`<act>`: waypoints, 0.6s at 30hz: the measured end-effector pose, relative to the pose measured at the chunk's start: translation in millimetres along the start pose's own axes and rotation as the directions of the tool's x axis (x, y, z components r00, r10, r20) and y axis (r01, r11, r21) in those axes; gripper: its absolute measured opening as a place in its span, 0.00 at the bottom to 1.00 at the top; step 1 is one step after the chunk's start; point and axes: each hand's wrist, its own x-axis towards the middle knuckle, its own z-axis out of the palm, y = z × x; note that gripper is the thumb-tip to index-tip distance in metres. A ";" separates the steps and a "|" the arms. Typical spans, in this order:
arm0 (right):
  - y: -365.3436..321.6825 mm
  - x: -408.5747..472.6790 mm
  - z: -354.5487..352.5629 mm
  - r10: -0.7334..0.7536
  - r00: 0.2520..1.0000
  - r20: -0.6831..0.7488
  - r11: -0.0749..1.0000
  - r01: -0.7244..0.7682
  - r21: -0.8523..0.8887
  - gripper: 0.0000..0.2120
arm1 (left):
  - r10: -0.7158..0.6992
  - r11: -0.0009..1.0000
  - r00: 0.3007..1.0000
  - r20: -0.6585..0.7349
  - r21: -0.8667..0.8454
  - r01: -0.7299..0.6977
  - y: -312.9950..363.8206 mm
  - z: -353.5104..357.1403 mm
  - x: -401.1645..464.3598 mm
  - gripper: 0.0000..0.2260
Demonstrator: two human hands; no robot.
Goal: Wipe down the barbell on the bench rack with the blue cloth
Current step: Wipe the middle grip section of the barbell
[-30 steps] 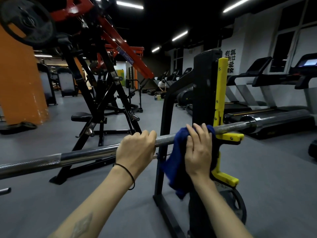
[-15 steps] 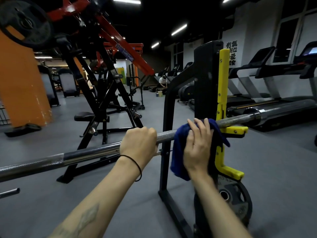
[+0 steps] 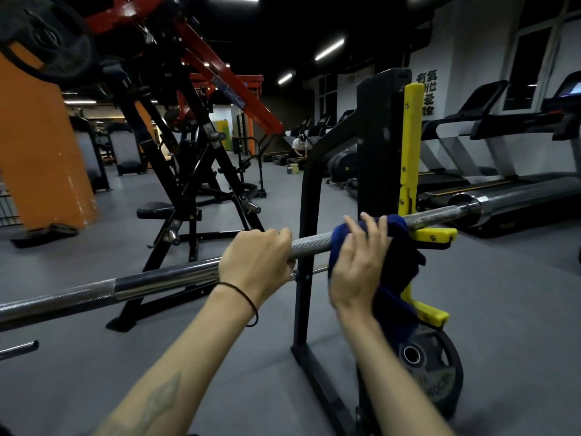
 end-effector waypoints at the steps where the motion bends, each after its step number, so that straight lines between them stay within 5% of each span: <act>1: -19.0 -12.7 9.2 0.004 1.000 0.008 0.999 -0.004 0.038 0.21 | 0.027 0.999 0.997 -0.069 0.019 -0.025 1.9 3.6 -4.3 0.11; 3: -35.2 -37.6 15.3 -0.148 0.985 0.091 0.987 0.141 0.079 0.19 | 0.046 0.999 0.981 -0.187 0.026 -0.042 2.4 11.3 -8.1 0.09; 7: 6.2 -8.0 -15.4 -0.468 0.846 0.255 0.873 0.487 -0.013 0.20 | 0.050 0.999 0.980 -0.194 0.024 -0.046 1.2 16.5 -11.5 0.09; 12: 22.2 9.1 -12.4 -0.112 0.993 0.039 0.992 0.110 0.058 0.21 | 0.028 0.999 0.983 -0.182 0.034 -0.022 1.6 15.8 -11.0 0.13; 14: -10.1 -3.1 9.4 0.067 0.997 -0.044 0.993 -0.062 0.104 0.21 | 0.012 0.999 0.982 -0.191 0.045 -0.004 2.2 16.0 -9.8 0.14; 16: -36.4 -21.2 20.2 0.031 0.999 -0.007 0.992 -0.030 0.119 0.21 | 0.004 0.999 0.982 -0.189 0.044 0.005 3.5 16.0 -9.0 0.13; 18: -32.7 -29.1 8.4 -0.227 0.967 0.117 0.972 0.218 0.083 0.20 | 0.008 1.000 0.982 -0.187 0.028 -0.003 3.4 15.5 -9.5 0.14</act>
